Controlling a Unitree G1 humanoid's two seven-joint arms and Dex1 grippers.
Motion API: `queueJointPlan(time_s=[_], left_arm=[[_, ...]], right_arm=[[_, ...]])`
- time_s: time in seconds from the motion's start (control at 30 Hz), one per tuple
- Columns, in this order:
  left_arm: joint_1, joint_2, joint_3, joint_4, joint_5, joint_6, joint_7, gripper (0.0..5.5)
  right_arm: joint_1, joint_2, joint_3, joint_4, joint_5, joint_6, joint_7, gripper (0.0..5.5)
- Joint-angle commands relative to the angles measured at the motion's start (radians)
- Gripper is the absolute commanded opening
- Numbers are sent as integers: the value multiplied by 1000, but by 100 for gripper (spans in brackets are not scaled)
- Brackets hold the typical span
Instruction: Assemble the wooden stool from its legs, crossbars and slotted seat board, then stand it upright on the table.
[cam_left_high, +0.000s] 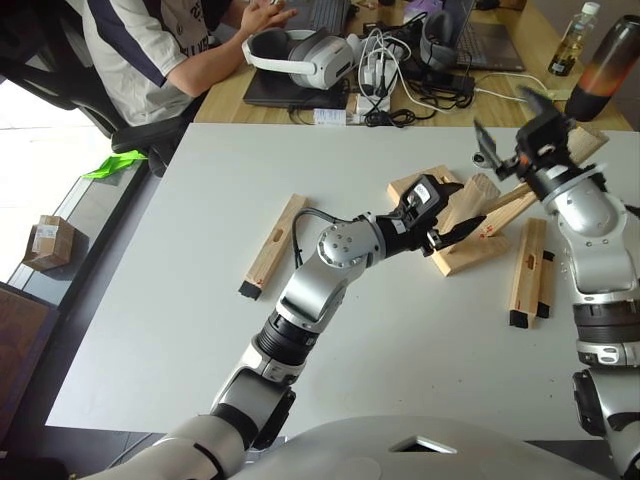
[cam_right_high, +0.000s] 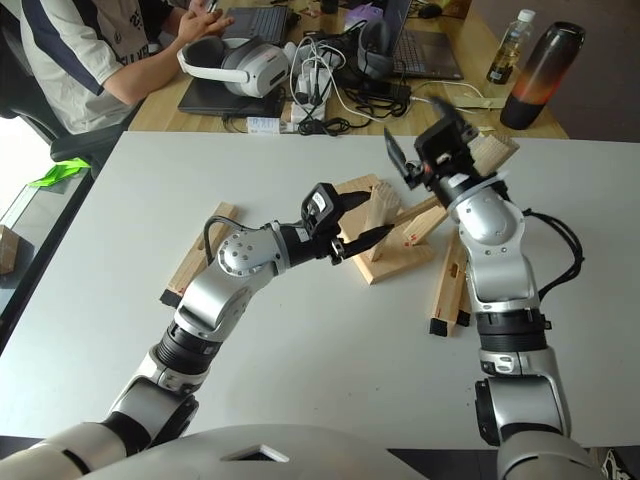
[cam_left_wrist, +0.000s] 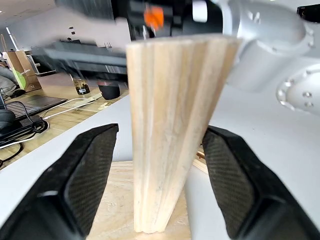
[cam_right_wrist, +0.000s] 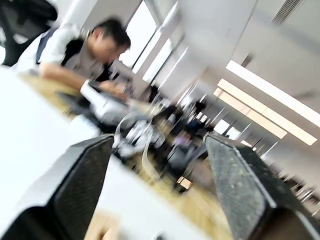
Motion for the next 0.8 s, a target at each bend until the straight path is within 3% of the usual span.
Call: queueJointPlan(time_s=[0.03, 0.13, 0.27, 0.37, 0.53, 0.63, 0.73, 0.8], left_arm=[[-2, -42, 37, 2, -1, -3, 58, 300], [0, -55, 42, 4, 1, -6, 74, 300], [-14, -74, 71, 18, -5, -35, 98, 300], [-30, -92, 121, 26, -18, -95, 112, 300], [-47, -101, 180, 43, -14, -191, 146, 300], [-50, -106, 189, 44, -18, -203, 156, 300], [-33, -110, 182, 18, -24, -196, 161, 300], [-26, -122, 178, -7, -31, -180, 170, 300]], right_arm=[[133, -1, -29, 73, 163, 400, 126, 268], [120, 1, -45, 160, 198, 396, 178, 230], [45, 71, -124, 189, 228, 108, 186, 152], [2, 108, -178, 111, 307, 10, 219, 108], [-112, 120, -263, -12, 486, 146, 192, 16], [-173, 128, -272, -40, 506, 167, 162, 4], [-122, 112, -201, -12, 438, 325, 81, 4], [11, 76, -134, 202, 365, 519, 50, 4]])
